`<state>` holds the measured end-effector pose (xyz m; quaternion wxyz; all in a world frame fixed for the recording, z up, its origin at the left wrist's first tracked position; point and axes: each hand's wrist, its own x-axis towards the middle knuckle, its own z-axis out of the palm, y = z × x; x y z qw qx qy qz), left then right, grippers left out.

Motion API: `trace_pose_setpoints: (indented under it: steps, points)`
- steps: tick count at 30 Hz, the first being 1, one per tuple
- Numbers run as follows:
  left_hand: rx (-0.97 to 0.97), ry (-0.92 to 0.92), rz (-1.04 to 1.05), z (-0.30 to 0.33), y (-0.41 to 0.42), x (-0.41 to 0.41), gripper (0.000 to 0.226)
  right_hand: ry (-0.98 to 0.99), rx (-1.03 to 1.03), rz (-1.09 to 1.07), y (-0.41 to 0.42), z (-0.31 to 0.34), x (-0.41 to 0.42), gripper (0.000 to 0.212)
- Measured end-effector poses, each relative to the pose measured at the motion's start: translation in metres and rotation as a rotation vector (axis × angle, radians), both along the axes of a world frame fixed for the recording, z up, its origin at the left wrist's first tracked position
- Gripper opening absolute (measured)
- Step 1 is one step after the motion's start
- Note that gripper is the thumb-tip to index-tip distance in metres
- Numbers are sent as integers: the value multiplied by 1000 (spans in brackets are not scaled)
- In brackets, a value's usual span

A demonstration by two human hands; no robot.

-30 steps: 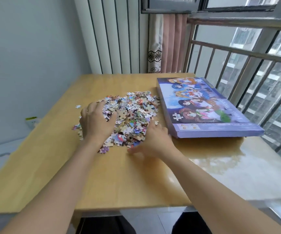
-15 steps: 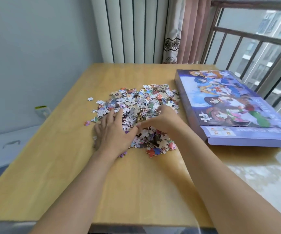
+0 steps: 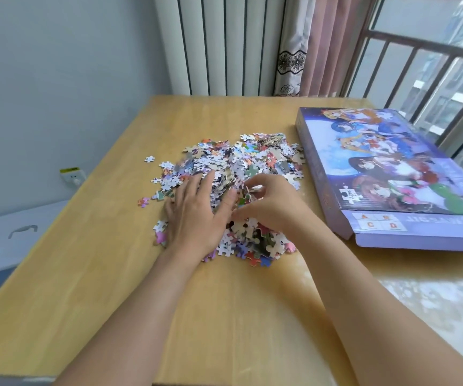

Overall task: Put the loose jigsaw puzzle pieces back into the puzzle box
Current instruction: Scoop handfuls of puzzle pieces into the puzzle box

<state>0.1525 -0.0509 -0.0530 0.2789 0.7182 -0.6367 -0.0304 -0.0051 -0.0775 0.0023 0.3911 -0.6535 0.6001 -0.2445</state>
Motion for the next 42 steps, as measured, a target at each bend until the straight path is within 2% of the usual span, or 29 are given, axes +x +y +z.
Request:
trace_pose_setpoints:
  steps: [4,7,11,13,15,19,23,27,31,35,39,42]
  points:
    - [-56,65,-4,3,-1,3,72,-131,-9,-62,-5,-3,-9,64]
    - [-119,85,-12,9,0,2,63,-281,67,-118,-8,-3,-16,62]
    - [-241,174,-119,15,5,-4,55,-776,269,-149,-10,-2,-17,32]
    - [-279,216,-184,15,6,-7,50,-963,348,-182,-13,-4,-17,21]
    - [-299,233,-204,15,6,-10,44,-1076,419,-179,-15,-7,-15,24]
    - [-323,216,-254,13,5,-14,38,-1103,469,-222,-16,-13,-11,22]
    - [-293,185,-268,11,3,-15,33,-1103,524,-122,-15,-15,-8,14]
    - [-308,156,-269,9,1,-12,23,-1091,538,-80,-11,-13,-7,27]
    - [-328,188,-269,9,1,-13,33,-1075,516,-72,-10,-10,-9,42]
    - [-372,361,-211,11,3,-15,45,-932,393,-77,-7,-11,-9,29]
    - [-391,380,-194,9,2,-12,45,-876,303,-51,-4,-11,-8,27]
    - [-383,374,-194,10,2,-11,47,-831,301,-113,-5,-12,-8,27]
